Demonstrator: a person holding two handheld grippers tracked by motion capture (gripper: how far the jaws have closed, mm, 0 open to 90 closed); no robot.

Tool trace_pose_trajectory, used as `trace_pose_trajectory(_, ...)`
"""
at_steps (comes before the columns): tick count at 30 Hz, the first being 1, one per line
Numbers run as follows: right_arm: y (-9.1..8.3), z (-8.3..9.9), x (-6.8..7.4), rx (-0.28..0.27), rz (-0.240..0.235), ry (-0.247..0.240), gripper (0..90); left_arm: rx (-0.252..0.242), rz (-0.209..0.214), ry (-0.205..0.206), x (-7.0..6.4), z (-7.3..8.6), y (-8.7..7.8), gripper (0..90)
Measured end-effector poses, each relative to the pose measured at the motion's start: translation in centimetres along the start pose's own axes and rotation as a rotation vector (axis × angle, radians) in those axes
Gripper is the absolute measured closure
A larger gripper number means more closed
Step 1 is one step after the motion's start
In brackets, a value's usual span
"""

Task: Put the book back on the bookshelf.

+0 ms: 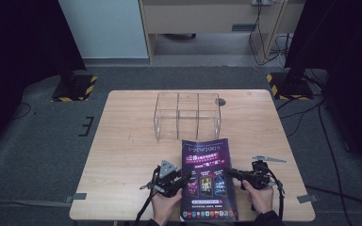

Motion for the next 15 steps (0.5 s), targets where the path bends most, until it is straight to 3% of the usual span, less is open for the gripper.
trace_pose_trajectory(10, -0.8, -0.8, 1.0, -0.039, -0.031, -0.02, 84.7, 0.046, 0.009, -0.005, 0.9, 0.3, 0.2, 49.8)
trace_pose_trajectory(15, -1.2, -1.2, 1.5, -0.063, -0.047, -0.034, 84.7, 0.052, -0.016, 0.008, 1.6, 0.2, -0.2, 46.3)
Point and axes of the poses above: each handheld gripper's, and its own axes: y roughly forward along the jaws, z roughly out of its underside, x roughly to its left, the point moved 6 cm from there along y, roughly forward along the jaws, and after that the axes turned 6 degrees about z, right-handed, at the moved point
